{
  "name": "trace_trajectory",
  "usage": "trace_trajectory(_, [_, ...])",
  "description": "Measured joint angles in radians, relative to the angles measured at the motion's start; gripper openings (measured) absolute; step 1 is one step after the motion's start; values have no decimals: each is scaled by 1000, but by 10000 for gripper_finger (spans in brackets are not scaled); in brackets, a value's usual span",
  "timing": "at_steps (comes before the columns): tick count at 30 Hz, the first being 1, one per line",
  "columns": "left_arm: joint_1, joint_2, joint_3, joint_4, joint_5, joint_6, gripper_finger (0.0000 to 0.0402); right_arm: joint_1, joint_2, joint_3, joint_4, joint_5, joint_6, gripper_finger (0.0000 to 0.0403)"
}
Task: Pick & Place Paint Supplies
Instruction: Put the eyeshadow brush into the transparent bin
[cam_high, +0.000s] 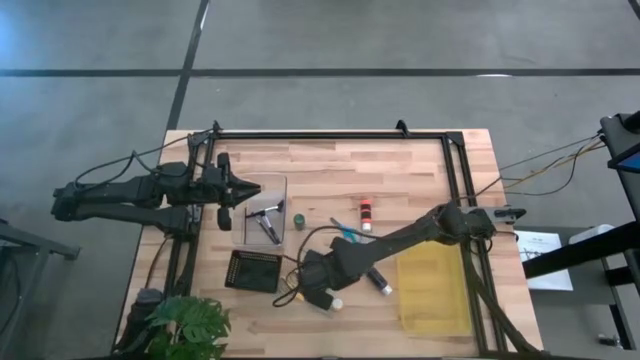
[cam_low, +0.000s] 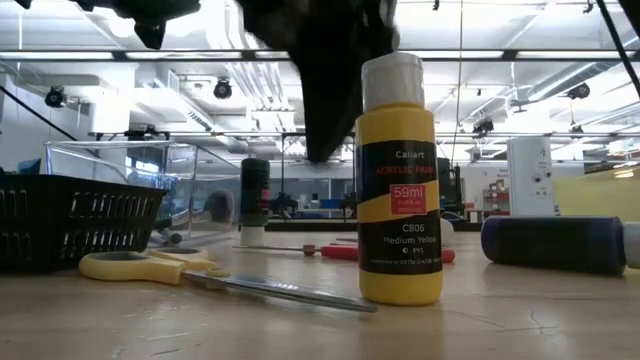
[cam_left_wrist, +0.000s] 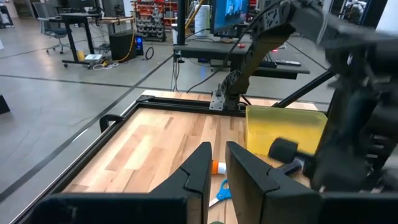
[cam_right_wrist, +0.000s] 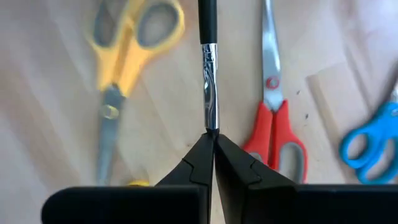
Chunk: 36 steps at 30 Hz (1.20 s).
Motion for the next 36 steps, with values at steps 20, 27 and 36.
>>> trace_trajectory(20, [0,-2,0,-100,0,-14,58,-104,-87,15,137,196,-264,8])
trace_trajectory(27, [0,-2,0,-95,0,-15,58,-191,-87,15,296,198,-389,8])
trace_trajectory(36, [0,-2,0,-69,0,-15,58,-277,-77,8,427,58,-448,8])
